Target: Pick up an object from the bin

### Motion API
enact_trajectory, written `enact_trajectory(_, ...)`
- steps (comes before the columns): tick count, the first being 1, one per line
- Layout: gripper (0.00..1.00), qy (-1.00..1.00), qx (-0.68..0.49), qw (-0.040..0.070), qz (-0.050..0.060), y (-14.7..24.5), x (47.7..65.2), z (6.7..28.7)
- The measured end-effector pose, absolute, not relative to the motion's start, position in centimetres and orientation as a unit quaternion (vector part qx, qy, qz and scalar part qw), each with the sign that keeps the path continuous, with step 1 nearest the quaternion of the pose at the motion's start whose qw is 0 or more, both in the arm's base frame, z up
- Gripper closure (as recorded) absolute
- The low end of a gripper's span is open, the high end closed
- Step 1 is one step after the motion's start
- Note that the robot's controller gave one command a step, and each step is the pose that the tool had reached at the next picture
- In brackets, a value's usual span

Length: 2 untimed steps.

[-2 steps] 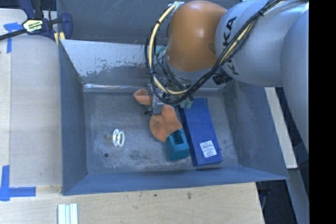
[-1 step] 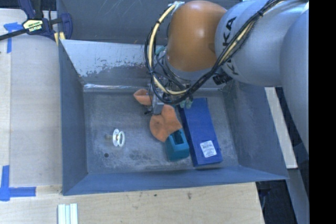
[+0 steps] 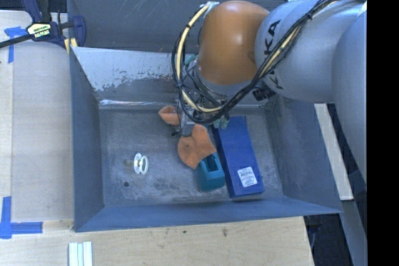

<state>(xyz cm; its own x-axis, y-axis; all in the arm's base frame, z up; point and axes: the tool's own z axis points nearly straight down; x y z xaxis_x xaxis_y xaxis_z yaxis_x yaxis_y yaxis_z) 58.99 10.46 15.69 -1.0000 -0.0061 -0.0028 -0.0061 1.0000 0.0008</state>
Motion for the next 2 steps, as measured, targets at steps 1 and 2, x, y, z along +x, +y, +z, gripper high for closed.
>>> enact_trajectory(1,1.00,1.000,-0.003,0.001,0.000,10.5,59.0,15.7)
enact_trajectory(2,1.00,1.000,-0.006,0.002,0.000,11.1,60.1,24.5)
